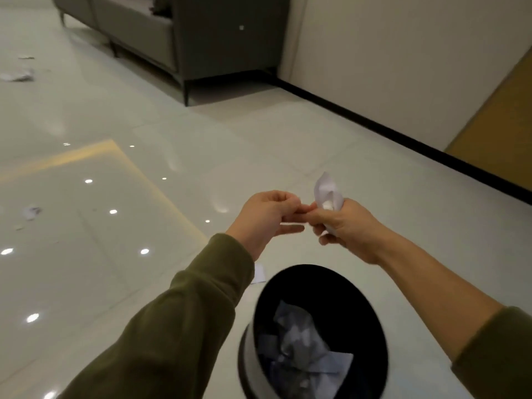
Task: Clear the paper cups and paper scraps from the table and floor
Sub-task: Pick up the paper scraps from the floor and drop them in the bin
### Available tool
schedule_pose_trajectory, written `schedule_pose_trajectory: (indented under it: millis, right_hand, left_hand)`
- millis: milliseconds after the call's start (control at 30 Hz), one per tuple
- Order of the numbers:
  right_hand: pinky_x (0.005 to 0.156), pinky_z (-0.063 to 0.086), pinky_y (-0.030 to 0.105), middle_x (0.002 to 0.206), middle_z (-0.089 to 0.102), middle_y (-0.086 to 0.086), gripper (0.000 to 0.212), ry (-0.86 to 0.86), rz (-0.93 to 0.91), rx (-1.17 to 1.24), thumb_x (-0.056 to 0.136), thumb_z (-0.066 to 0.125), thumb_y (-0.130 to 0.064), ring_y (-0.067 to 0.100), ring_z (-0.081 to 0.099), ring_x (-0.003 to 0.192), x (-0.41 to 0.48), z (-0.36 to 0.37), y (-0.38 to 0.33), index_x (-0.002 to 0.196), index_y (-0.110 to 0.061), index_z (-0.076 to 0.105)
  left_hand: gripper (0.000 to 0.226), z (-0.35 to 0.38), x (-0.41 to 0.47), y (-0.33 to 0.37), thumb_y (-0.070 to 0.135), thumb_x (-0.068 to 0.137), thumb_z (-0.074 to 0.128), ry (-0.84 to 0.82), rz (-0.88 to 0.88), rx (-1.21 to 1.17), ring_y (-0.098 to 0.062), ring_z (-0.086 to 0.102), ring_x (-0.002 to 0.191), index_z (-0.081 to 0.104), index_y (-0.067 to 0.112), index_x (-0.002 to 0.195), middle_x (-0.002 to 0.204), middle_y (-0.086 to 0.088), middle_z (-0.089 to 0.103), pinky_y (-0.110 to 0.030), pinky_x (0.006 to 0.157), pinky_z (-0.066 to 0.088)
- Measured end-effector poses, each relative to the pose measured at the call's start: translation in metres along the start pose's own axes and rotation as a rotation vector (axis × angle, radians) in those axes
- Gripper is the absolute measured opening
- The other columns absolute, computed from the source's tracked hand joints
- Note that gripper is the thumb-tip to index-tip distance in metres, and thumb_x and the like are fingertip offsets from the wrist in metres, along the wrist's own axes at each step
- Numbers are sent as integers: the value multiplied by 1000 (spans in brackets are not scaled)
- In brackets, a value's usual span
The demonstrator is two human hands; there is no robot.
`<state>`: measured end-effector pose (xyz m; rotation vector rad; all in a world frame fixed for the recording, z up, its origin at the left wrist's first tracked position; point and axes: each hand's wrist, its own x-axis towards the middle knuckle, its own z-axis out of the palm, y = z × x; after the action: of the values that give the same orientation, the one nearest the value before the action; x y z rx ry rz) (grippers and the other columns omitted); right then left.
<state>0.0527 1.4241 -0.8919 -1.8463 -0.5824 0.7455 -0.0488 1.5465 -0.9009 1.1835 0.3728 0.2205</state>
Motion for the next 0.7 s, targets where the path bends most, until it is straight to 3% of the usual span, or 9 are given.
schedule_pose_trajectory:
  millis: [133,300,400,533,633,700]
  right_hand:
    - [51,47,22,55,60,-6,6,-39,112,-13,76,66,-6,7,57,53,-20,-35,48,75,-12,65]
    - [56,51,24,57,63,-1,7,-112,185,-29,73,71,-7,11,62,58,-27,-25,93,73,-12,66]
    - [57,51,22,63,65,-2,11,-165,184,-66,70,76,-13,8,63,59,-25,-13,111,78,-12,67]
    - [56,50,16,72,71,-7,16,-278,213,-142,66,83,-26,5,67,65,-34,-6,128,75,-26,70]
    - [64,53,22,81,71,1,38,-275,262,-300,65,82,-38,10,66,71,-40,-7,140,89,-13,68]
    - [75,55,24,90,71,-7,47,-300,298,-343,66,81,-42,7,66,82,-44,-8,146,103,-15,68]
  left_hand:
    - [17,32,12,-40,6,93,51,-71,-130,94,-18,69,72,56,8,77,79,-9,71,-29,70,58]
    - [17,27,9,-76,4,92,51,-130,-276,226,-20,66,72,54,8,76,83,-13,69,-27,70,56]
    - [14,13,8,-89,5,91,54,-152,-283,328,-19,67,71,56,8,77,83,-10,71,-28,73,57]
    - [6,6,7,-108,10,88,59,-240,-275,641,-21,68,77,62,11,83,83,-11,70,-34,80,57]
    - [5,5,8,-117,11,88,58,-246,-230,744,-20,68,77,62,14,88,81,-8,67,-32,76,58]
    - [5,5,6,-119,12,89,57,-240,-180,827,-20,69,75,61,14,89,80,-7,68,-33,71,59]
